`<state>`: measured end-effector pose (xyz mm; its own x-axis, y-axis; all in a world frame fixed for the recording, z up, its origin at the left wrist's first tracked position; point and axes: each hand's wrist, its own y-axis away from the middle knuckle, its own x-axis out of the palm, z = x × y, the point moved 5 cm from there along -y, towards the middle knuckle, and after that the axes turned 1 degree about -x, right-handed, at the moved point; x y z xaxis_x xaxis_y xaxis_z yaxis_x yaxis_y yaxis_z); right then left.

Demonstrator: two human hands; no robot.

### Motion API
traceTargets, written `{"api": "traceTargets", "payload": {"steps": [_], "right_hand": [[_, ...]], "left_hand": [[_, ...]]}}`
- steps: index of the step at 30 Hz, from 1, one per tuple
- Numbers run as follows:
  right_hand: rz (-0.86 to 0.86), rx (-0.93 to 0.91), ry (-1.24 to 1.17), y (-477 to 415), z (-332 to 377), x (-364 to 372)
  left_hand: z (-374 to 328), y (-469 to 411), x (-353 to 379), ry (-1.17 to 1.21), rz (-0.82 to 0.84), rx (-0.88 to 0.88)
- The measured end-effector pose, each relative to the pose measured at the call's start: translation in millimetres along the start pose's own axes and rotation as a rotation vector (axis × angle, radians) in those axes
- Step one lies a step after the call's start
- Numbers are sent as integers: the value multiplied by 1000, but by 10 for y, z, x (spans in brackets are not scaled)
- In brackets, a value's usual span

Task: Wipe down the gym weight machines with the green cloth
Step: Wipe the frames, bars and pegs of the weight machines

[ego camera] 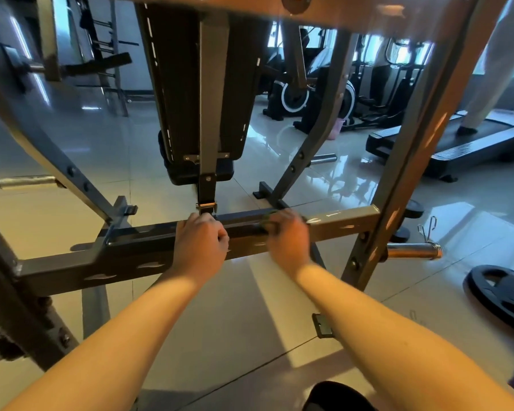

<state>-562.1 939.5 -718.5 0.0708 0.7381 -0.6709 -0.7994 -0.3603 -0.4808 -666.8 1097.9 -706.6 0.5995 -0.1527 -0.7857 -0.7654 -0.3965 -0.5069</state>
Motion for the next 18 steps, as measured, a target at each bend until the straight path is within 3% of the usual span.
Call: {"api": "traceTargets", "payload": {"steps": [4, 9, 12, 14, 18], "right_hand": [[97, -198, -42, 52, 99, -21], [-24, -11, 59, -268, -711, -744], [-41, 107, 75, -319, -718, -635], [-59, 57, 38, -181, -453, -441], [82, -156, -7, -44, -220, -336]], "left_hand": [[-177, -66, 90, -2, 11, 36], [-434, -179, 245, 16, 12, 69], [-487, -214, 308, 15, 24, 76], [-521, -238, 331, 24, 38, 80], [-633, -300, 395, 10, 92, 96]]}}
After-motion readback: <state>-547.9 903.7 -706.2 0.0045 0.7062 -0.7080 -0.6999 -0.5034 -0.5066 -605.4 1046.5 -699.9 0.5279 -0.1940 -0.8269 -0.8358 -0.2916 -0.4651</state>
